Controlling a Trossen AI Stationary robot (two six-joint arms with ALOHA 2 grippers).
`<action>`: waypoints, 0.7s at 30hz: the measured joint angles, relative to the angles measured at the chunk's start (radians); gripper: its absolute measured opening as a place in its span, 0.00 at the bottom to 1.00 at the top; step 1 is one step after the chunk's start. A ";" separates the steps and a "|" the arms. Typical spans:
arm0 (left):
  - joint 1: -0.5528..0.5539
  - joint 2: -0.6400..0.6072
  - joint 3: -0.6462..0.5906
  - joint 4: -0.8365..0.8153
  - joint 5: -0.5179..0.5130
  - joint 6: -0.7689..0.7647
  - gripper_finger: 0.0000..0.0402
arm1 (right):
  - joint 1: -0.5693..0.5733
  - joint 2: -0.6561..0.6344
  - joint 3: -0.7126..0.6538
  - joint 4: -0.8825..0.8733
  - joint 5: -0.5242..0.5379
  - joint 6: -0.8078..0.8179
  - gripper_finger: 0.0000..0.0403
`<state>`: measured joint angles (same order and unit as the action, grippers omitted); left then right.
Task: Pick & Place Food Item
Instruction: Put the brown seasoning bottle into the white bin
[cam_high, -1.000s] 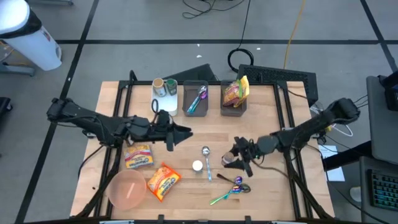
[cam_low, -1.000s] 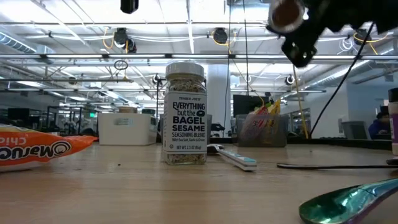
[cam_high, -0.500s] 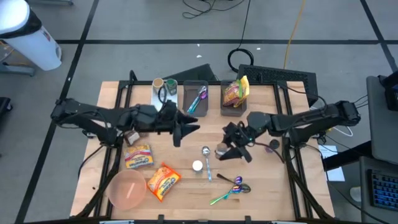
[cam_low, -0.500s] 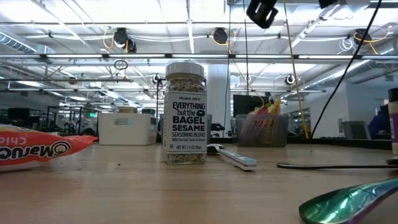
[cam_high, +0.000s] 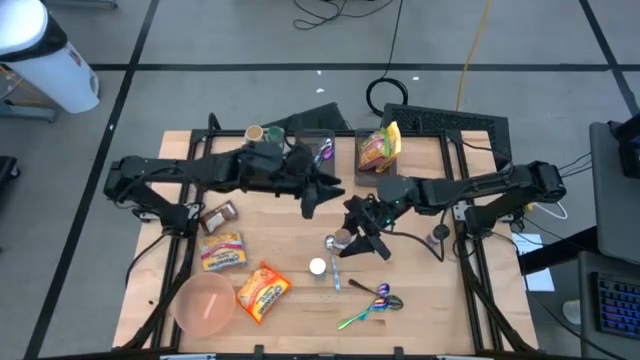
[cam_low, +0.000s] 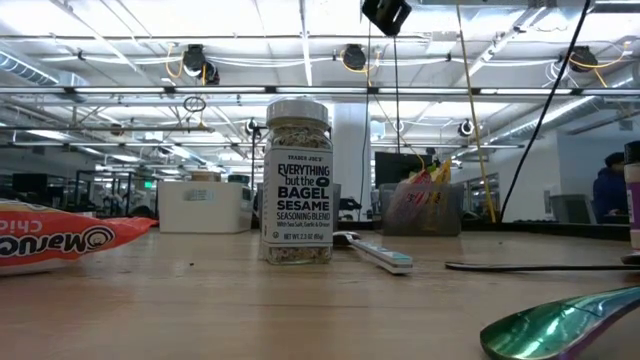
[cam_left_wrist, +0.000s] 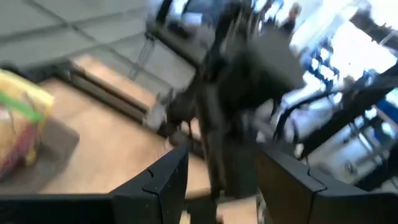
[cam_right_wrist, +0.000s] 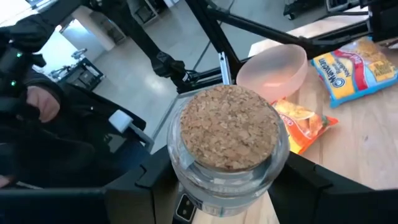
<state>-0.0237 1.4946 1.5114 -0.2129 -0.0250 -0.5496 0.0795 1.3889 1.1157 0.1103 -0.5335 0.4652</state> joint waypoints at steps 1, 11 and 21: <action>0.000 0.013 0.007 -0.015 0.013 -0.001 0.46 | 0.000 0.001 0.004 -0.002 0.000 -0.003 0.46; -0.054 0.069 0.016 -0.018 0.052 -0.004 0.46 | -0.033 0.001 0.005 -0.029 0.005 0.001 0.46; -0.082 0.070 0.017 -0.021 0.006 0.014 0.46 | -0.051 0.001 0.005 -0.023 0.002 -0.003 0.46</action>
<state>-0.1057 1.5642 1.5280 -0.2343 -0.0188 -0.5358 0.0284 1.3903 1.1210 0.0872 -0.5320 0.4622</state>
